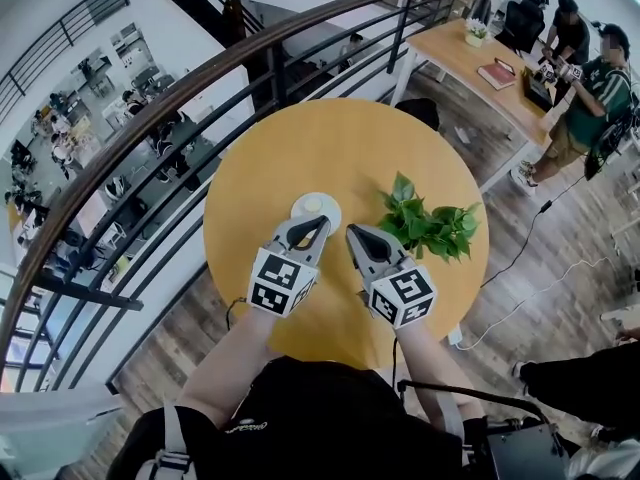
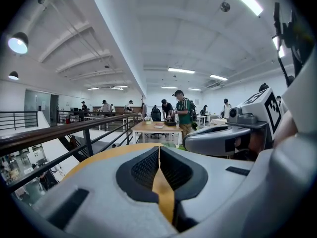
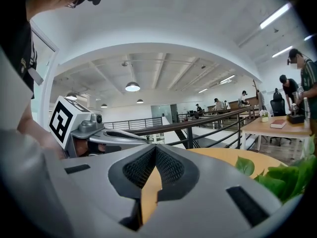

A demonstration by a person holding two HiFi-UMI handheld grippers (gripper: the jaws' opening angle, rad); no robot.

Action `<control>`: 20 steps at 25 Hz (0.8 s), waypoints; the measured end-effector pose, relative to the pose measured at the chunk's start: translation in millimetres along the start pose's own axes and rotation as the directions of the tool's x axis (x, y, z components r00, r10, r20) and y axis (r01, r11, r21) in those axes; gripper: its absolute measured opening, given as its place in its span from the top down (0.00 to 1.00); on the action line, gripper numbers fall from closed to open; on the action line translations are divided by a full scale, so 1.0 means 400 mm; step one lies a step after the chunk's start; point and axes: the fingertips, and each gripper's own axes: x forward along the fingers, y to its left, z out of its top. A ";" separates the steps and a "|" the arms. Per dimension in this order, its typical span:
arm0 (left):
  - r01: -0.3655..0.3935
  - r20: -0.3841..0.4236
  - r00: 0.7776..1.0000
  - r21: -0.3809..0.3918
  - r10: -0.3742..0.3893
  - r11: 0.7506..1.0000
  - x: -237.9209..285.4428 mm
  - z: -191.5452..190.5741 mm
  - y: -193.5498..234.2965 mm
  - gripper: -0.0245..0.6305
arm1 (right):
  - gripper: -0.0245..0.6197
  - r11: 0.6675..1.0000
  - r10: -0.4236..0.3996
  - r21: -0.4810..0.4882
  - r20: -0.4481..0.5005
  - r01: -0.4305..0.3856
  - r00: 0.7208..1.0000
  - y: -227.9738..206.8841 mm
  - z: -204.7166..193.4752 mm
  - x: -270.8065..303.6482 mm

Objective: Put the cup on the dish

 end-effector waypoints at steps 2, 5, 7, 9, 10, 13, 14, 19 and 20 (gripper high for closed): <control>0.005 0.004 1.000 0.004 -0.005 1.000 -0.003 0.005 -0.001 0.94 | 0.97 1.000 0.002 0.001 0.000 -0.002 1.000 0.006 0.001 0.002; 0.011 0.010 1.000 0.006 -0.011 1.000 -0.004 0.009 -0.005 0.94 | 0.97 1.000 0.006 -0.002 -0.001 -0.006 1.000 0.013 0.003 0.003; 0.012 0.012 1.000 0.006 -0.012 1.000 -0.005 0.010 -0.006 0.94 | 0.97 1.000 0.009 -0.009 -0.001 -0.009 1.000 0.017 0.005 0.005; 0.014 0.011 1.000 0.005 -0.014 1.000 -0.004 0.010 -0.005 0.94 | 0.97 1.000 0.010 -0.013 -0.002 -0.010 1.000 0.019 0.008 0.007; 0.016 0.010 1.000 0.004 -0.016 1.000 -0.004 0.010 -0.005 0.94 | 0.97 1.000 0.010 -0.013 -0.002 -0.011 1.000 0.019 0.008 0.008; 0.020 0.007 1.000 0.000 -0.020 1.000 0.000 0.007 -0.004 0.94 | 0.97 1.000 0.009 -0.008 -0.006 -0.009 1.000 0.016 0.005 0.010; 0.021 0.005 1.000 -0.002 -0.021 1.000 0.002 0.005 -0.004 0.94 | 0.97 1.000 0.009 -0.008 -0.008 -0.009 1.000 0.014 0.003 0.011; 0.028 0.001 1.000 -0.009 -0.028 1.000 0.010 -0.004 -0.009 0.94 | 0.97 1.000 0.010 -0.014 -0.016 -0.010 1.000 0.009 -0.008 0.009; 0.029 -0.001 1.000 -0.009 -0.029 1.000 0.011 -0.006 -0.010 0.94 | 0.97 1.000 0.008 -0.013 -0.015 -0.008 1.000 0.007 -0.009 0.008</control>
